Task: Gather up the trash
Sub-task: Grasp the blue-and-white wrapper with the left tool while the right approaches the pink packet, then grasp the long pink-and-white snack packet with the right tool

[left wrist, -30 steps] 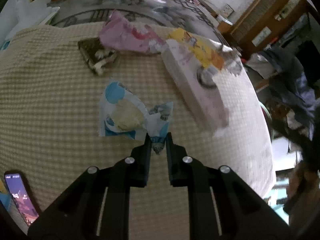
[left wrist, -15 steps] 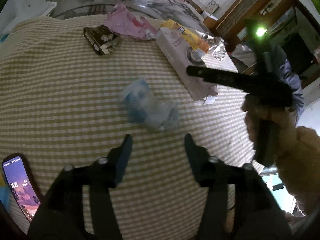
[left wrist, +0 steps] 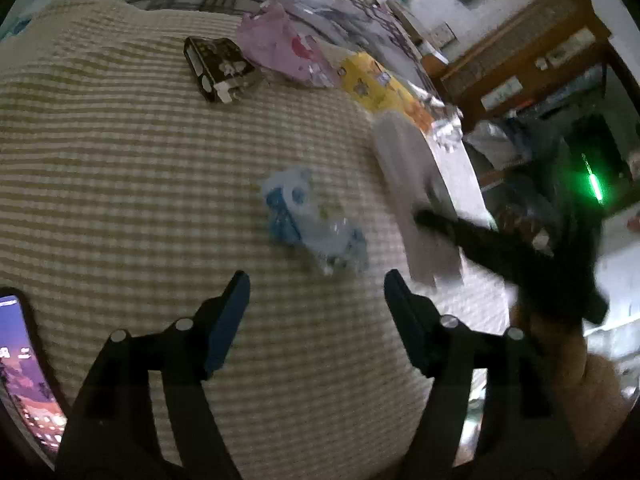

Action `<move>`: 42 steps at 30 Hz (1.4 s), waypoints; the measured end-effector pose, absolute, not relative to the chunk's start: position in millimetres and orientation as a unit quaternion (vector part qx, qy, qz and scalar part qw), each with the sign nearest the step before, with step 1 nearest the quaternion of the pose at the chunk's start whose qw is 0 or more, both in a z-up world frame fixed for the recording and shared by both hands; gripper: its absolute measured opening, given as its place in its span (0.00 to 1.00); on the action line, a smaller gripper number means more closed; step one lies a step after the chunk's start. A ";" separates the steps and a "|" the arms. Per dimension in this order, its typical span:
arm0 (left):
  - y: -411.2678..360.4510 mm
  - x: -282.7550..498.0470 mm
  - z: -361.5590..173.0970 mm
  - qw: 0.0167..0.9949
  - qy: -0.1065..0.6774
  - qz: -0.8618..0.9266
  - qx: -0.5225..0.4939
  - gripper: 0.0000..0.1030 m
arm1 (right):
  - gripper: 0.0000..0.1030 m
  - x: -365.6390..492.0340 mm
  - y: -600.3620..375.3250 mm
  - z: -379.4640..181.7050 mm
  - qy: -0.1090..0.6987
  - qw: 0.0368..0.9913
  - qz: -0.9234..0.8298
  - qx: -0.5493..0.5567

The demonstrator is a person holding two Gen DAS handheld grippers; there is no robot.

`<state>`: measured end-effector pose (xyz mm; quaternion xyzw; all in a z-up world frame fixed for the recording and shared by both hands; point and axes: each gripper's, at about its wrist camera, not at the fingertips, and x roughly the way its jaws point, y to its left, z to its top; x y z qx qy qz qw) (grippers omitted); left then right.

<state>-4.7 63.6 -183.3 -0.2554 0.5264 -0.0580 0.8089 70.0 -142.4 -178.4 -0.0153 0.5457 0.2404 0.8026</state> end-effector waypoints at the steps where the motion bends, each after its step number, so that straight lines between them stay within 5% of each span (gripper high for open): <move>1: 64.0 0.3 -184.9 0.806 0.527 -0.055 -0.263 0.65 | 0.41 62.6 -148.7 -176.7 0.545 0.804 0.237 -0.015; 8: 52.4 32.0 -208.4 0.788 0.549 -0.033 -0.275 0.65 | 0.44 30.8 -175.2 -175.6 0.549 0.810 0.208 0.005; 14: 41.2 37.5 -213.7 0.788 0.556 -0.051 -0.258 0.39 | 0.51 27.8 -183.2 -168.1 0.535 0.823 0.192 0.013; 17: 42.3 32.8 -203.6 0.799 0.546 -0.050 -0.249 0.35 | 0.54 34.4 -186.6 -167.5 0.535 0.823 0.189 0.025; 30: 33.2 12.1 -148.5 0.854 0.488 -0.051 -0.173 0.34 | 0.67 60.1 -173.7 -195.8 0.581 0.790 0.188 0.055; 40: 24.9 11.1 -139.6 0.861 0.479 -0.060 -0.162 0.34 | 0.66 54.3 -170.1 -202.8 0.584 0.789 0.190 0.028; 42: 23.3 11.0 -139.3 0.861 0.479 -0.060 -0.160 0.34 | 0.56 52.6 -171.3 -201.8 0.580 0.791 0.191 0.022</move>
